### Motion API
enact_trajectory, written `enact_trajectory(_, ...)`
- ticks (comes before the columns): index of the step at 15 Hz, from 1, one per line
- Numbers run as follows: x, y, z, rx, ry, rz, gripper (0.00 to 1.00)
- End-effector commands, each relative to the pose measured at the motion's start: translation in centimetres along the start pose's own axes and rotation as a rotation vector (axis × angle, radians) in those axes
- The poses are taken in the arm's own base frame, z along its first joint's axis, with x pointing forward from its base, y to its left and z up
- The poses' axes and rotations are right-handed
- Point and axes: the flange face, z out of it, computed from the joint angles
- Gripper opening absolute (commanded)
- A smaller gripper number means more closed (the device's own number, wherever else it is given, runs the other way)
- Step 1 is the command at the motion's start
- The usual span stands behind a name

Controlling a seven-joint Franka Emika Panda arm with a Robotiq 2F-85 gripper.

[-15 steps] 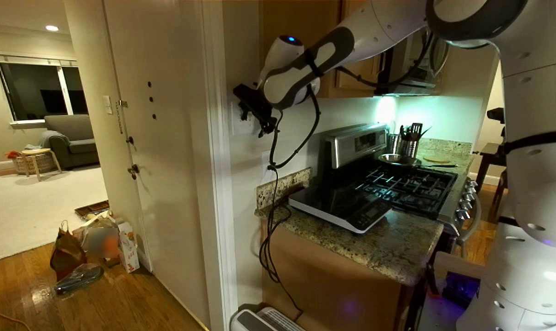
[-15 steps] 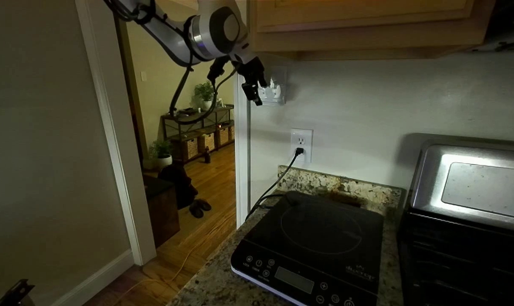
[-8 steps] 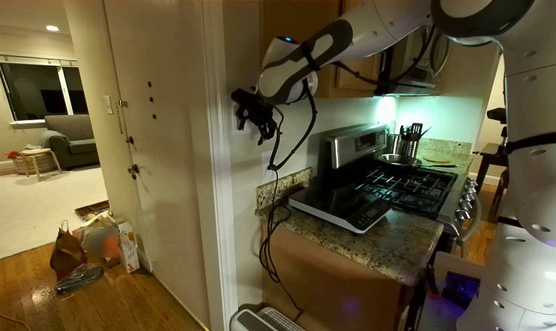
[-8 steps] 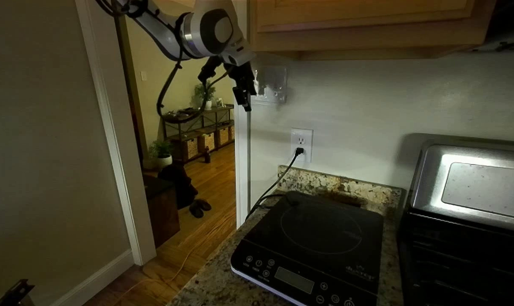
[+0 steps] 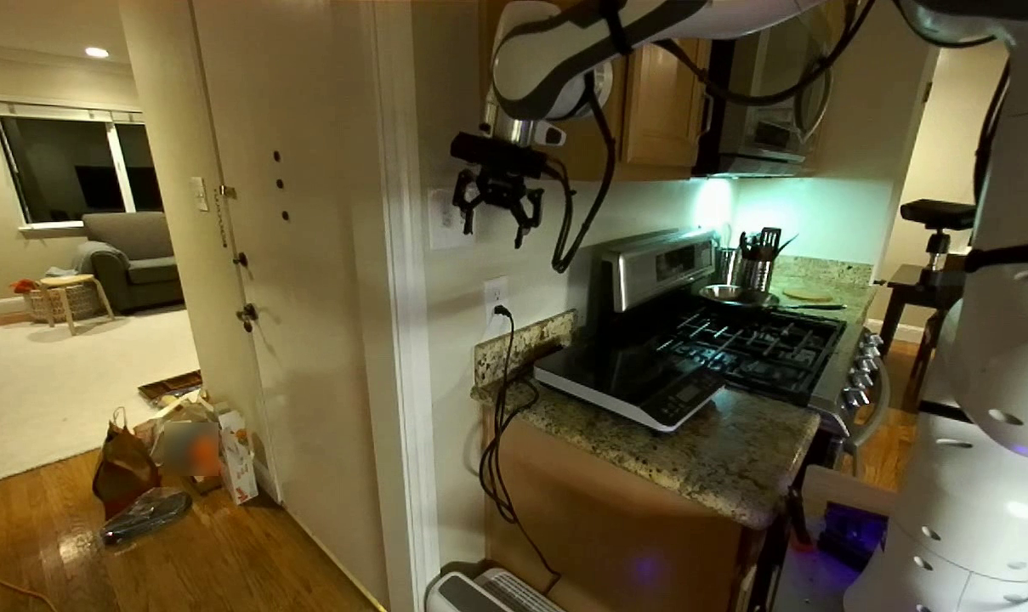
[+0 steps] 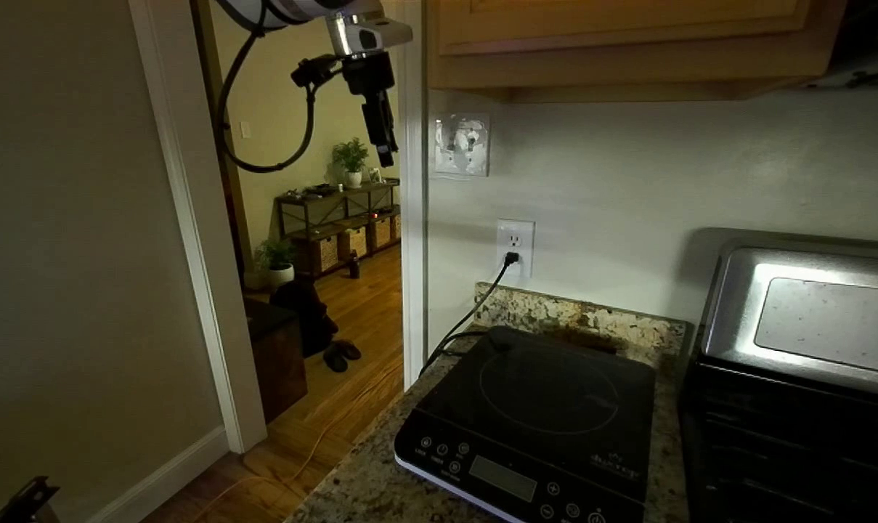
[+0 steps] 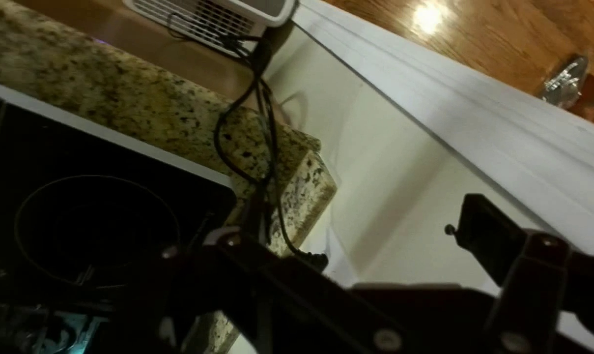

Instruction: Turn off the switch to the left

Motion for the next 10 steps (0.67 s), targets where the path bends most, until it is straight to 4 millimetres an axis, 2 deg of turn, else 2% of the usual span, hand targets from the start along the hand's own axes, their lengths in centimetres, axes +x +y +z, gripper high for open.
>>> enact_trajectory(1, -2.2, 2.0, -1.0, -0.154, -0.030, -0.130, 1.00)
enact_trajectory(4, -4.6, 2.8, -0.6, -0.267, -0.053, -0.251, 1.00)
enact_trajectory(6, -6.3, 2.8, -0.1, -0.276, -0.050, -0.291, 1.00)
enact_trajectory(7, -4.7, 1.5, 0.3, -0.254, -0.058, -0.243, 1.00)
enact_trajectory(10, -6.2, 1.5, 0.8, -0.268, -0.060, -0.273, 1.00)
